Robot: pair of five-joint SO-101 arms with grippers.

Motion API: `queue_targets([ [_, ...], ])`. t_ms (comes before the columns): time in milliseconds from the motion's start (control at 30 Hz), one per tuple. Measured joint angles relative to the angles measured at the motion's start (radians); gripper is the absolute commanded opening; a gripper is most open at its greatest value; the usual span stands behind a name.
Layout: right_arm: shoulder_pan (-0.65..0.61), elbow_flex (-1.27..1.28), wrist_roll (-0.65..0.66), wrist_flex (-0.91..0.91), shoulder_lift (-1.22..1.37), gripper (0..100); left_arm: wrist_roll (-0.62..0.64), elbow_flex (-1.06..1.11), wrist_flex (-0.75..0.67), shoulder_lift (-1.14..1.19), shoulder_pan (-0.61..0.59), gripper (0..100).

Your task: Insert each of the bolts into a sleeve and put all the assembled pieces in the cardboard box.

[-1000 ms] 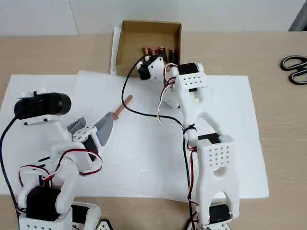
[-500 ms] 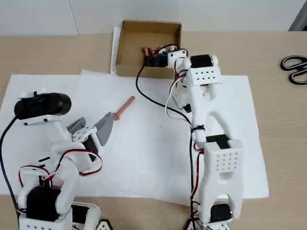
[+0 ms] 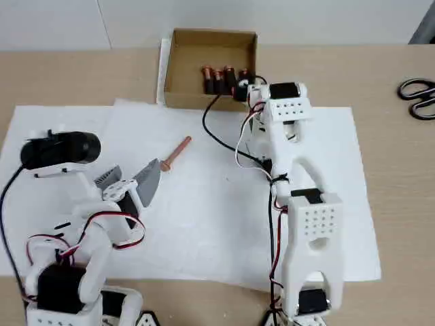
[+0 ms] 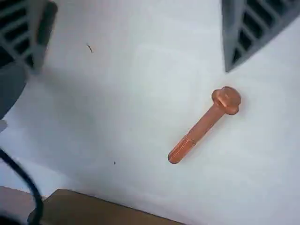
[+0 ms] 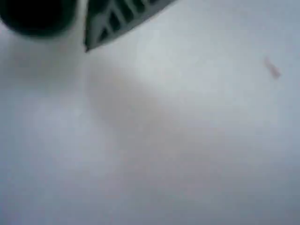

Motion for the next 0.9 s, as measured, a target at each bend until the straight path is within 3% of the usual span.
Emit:
queue_targets([
  [567,0.000,-0.025,-0.017,0.014,0.020,15.1,0.000,0.000,0.000,0.000,0.000,24],
  [900,-0.002,0.110,-0.034,0.020,-0.230,15.2,0.000,0.000,0.000,0.000,0.000,24],
])
